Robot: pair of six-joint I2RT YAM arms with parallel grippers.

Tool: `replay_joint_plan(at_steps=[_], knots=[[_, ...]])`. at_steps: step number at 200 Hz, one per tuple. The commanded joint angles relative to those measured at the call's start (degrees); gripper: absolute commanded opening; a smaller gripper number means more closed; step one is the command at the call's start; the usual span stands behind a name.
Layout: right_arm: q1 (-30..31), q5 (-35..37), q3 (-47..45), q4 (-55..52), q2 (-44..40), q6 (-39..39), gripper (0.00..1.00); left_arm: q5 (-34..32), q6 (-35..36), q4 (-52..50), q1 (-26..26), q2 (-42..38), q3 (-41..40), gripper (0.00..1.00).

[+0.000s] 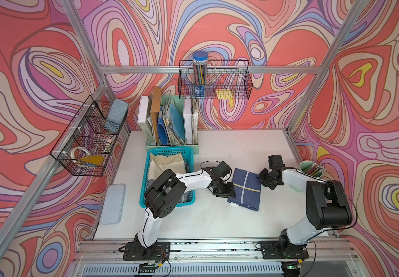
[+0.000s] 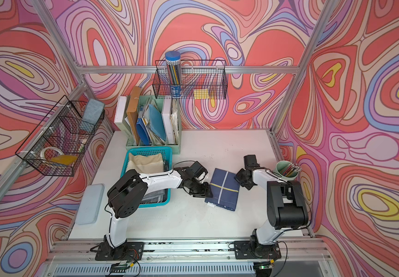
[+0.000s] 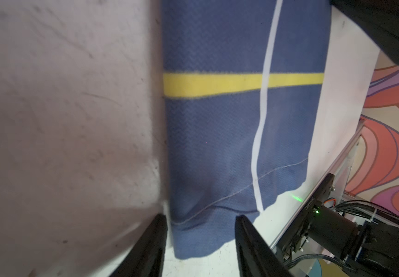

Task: Put the folded pillowcase in the basket
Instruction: Pick up the pillowcase from the center of the board.

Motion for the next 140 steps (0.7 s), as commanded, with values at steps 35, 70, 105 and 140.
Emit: replay_joint_plan(at_steps=[35, 70, 105, 140], knots=[[0.8, -1.4, -2.1, -0.6, 1.2, 0.7, 0.00, 3.0, -4.4, 6.0, -1.0, -2.6, -7.8, 0.35], [0.9, -2.6, -3.3, 0.4, 1.0, 1.8, 0.00, 2.5, -5.4, 8.8, -1.0, -4.4, -7.9, 0.15], [0.9, -3.2, -3.8, 0.6, 0.6, 2.8, 0.00, 5.0, -8.1, 13.8, -1.1, -4.6, -7.5, 0.09], [1.0, -3.3, -3.5, 0.6, 0.5, 3.1, 0.00, 5.4, -11.0, 18.5, -1.2, -6.0, -10.2, 0.00]])
